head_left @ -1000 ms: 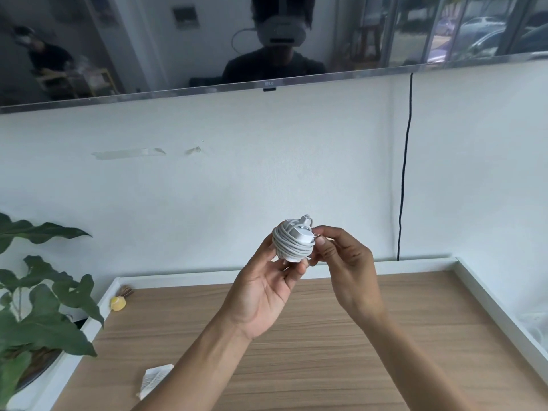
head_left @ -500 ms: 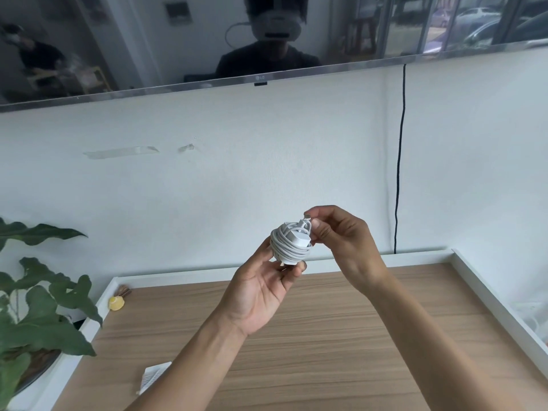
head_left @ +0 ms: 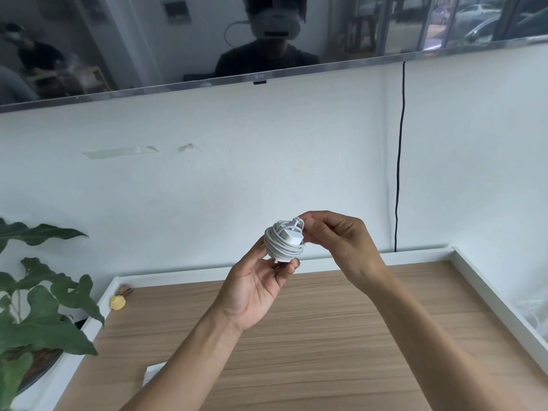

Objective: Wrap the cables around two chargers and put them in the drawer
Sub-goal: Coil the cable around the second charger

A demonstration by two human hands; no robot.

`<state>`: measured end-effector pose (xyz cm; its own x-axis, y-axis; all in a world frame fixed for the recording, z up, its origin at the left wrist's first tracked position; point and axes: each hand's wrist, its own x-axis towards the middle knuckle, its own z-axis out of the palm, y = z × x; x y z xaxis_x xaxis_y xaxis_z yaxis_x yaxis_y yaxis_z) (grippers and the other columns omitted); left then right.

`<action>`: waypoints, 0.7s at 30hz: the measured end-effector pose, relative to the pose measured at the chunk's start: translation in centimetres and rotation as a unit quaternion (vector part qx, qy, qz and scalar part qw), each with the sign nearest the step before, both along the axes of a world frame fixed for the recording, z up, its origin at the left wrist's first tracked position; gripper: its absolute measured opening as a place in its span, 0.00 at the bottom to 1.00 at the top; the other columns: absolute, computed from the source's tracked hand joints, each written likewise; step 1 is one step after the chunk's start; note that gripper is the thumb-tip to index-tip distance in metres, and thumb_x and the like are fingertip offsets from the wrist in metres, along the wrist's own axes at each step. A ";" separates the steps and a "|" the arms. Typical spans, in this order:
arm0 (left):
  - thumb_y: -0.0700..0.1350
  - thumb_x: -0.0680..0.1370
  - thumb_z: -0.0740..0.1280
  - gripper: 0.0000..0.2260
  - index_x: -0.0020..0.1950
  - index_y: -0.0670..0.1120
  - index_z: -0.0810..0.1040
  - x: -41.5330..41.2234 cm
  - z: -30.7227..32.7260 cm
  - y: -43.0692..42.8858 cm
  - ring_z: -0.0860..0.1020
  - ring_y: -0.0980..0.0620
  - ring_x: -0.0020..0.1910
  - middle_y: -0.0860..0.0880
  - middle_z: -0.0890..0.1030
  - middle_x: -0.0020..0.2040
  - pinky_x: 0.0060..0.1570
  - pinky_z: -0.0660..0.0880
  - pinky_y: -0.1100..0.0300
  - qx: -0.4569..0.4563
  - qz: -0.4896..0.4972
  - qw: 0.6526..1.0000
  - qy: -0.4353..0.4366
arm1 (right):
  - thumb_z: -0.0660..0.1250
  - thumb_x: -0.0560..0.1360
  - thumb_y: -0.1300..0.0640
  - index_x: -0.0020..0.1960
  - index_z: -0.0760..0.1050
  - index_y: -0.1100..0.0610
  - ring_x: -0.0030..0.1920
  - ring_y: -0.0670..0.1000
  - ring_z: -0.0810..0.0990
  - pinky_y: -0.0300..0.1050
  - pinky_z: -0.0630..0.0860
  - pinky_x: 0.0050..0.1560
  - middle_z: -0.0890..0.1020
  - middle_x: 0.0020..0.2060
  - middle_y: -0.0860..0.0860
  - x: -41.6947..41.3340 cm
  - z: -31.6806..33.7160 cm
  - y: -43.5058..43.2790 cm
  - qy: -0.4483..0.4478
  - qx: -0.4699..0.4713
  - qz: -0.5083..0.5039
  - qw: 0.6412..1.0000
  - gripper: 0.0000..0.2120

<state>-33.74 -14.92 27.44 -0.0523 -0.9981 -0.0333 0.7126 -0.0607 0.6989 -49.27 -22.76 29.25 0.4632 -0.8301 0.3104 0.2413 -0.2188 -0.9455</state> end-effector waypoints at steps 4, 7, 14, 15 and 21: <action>0.46 0.61 0.81 0.26 0.56 0.40 0.81 0.2 -0.1 0.1 0.76 0.46 0.43 0.41 0.79 0.49 0.43 0.80 0.60 0.002 0.009 1.000 -0.010 | 0.64 0.78 0.60 0.51 0.81 0.63 0.44 0.49 0.83 0.41 0.78 0.53 0.85 0.44 0.54 -0.1 0.0 0.2 0.014 0.012 0.020 1.000 0.09; 0.45 0.61 0.81 0.27 0.57 0.39 0.80 0.3 -0.1 0.2 0.76 0.46 0.43 0.41 0.80 0.50 0.43 0.80 0.59 -0.002 0.014 1.000 -0.001 | 0.67 0.75 0.62 0.50 0.80 0.64 0.45 0.50 0.84 0.41 0.78 0.53 0.85 0.44 0.54 0.0 0.0 0.4 -0.003 0.017 0.021 1.000 0.06; 0.46 0.61 0.81 0.26 0.56 0.40 0.81 0.4 0.3 0.4 0.76 0.47 0.44 0.42 0.80 0.49 0.43 0.80 0.60 -0.007 0.007 1.000 -0.016 | 0.67 0.74 0.67 0.48 0.79 0.69 0.49 0.52 0.83 0.38 0.77 0.50 0.84 0.50 0.58 0.2 -0.1 0.7 -0.039 0.026 0.026 0.999 0.05; 0.46 0.61 0.81 0.26 0.57 0.40 0.81 0.3 0.3 0.3 0.76 0.47 0.44 0.41 0.80 0.50 0.44 0.80 0.60 -0.005 0.006 1.000 -0.017 | 0.68 0.74 0.66 0.48 0.79 0.69 0.49 0.52 0.83 0.38 0.77 0.50 0.84 0.50 0.58 0.2 0.0 0.6 -0.037 0.029 0.023 0.999 0.06; 0.46 0.61 0.81 0.26 0.56 0.41 0.81 0.5 0.4 0.5 0.76 0.47 0.44 0.40 0.77 0.53 0.44 0.80 0.60 0.003 0.005 1.000 -0.023 | 0.69 0.73 0.66 0.42 0.80 0.65 0.42 0.50 0.81 0.39 0.77 0.49 0.84 0.43 0.55 0.3 0.4 0.7 -0.019 0.030 0.016 0.999 0.02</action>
